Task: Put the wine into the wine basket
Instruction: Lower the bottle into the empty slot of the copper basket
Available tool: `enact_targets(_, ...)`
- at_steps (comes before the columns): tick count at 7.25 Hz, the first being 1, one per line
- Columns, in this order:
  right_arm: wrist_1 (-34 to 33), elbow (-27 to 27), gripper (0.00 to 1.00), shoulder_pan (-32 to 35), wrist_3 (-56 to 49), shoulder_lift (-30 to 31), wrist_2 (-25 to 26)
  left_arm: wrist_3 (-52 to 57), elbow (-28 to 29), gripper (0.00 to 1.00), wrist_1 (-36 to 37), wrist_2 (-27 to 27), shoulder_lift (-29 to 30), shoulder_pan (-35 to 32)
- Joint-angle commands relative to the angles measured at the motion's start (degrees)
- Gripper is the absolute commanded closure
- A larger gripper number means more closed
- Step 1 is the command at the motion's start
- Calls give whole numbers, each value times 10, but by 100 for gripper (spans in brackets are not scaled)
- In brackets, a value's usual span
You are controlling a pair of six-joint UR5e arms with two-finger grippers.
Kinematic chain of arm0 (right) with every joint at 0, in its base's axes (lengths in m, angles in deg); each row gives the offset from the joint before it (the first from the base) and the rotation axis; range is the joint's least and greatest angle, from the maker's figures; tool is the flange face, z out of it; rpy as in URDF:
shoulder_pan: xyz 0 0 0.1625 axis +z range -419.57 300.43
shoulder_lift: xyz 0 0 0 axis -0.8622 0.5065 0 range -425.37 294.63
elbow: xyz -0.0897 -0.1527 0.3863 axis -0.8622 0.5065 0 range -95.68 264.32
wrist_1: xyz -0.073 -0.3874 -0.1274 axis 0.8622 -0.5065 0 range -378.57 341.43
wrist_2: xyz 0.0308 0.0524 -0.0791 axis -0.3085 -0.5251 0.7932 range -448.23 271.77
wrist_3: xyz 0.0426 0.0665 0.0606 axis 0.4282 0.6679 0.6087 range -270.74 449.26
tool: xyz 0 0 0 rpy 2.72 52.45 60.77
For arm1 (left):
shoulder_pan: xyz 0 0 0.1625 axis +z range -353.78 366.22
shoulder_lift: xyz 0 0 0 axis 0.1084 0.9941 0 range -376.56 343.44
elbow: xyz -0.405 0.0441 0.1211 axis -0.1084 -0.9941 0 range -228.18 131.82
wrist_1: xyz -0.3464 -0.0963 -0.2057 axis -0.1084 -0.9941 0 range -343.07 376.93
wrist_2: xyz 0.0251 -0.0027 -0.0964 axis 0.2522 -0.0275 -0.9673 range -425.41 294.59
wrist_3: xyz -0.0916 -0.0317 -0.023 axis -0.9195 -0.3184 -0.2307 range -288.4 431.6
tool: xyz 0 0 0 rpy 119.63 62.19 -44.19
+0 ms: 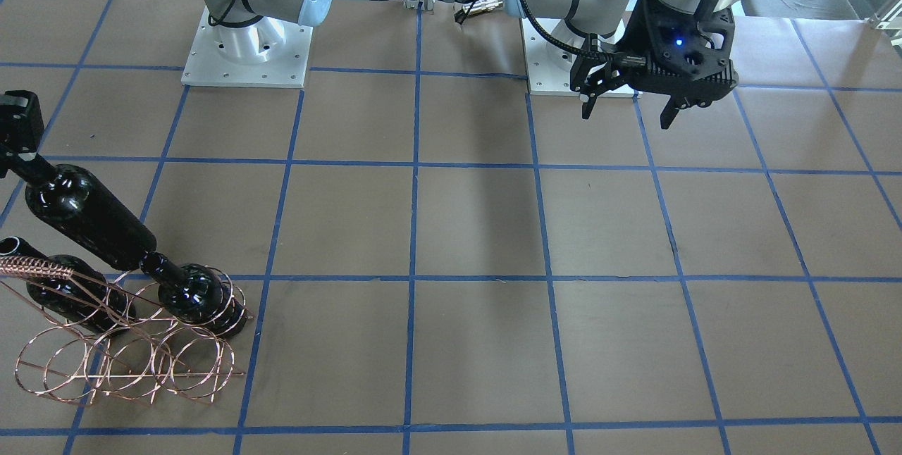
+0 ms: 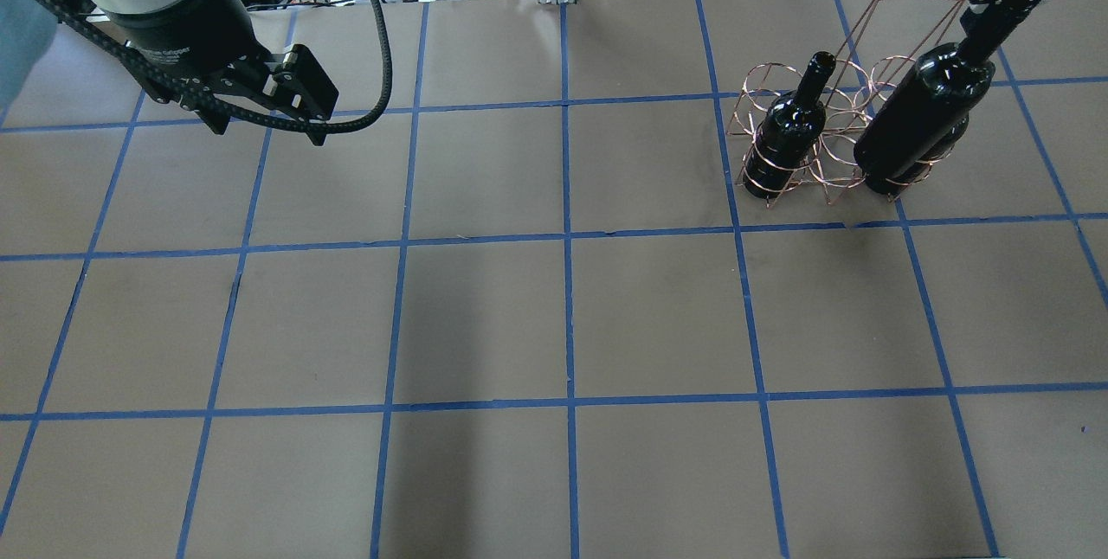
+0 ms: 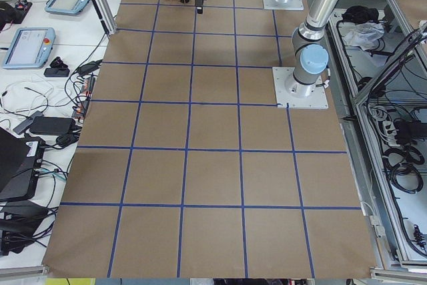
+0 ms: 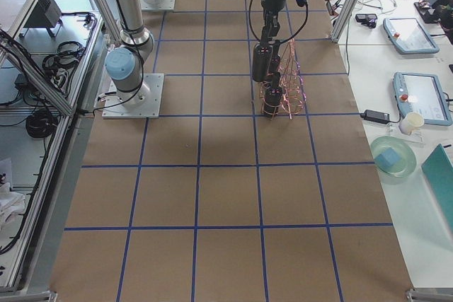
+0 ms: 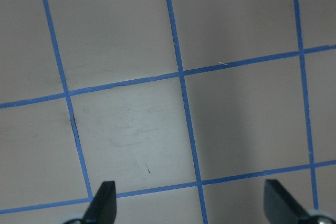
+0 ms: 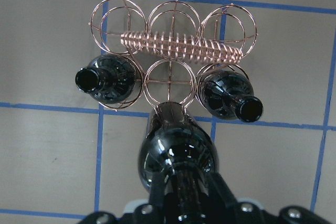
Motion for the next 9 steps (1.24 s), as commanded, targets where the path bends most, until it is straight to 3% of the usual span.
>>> enact_targets(1,-18,5,98,1,6,-24,-12,-1,-4,0,2,2,-1,0)
enact_targets(9,-67,-4,98,2,-3,-44,-8,5,-11,0,2,7,-1,0)
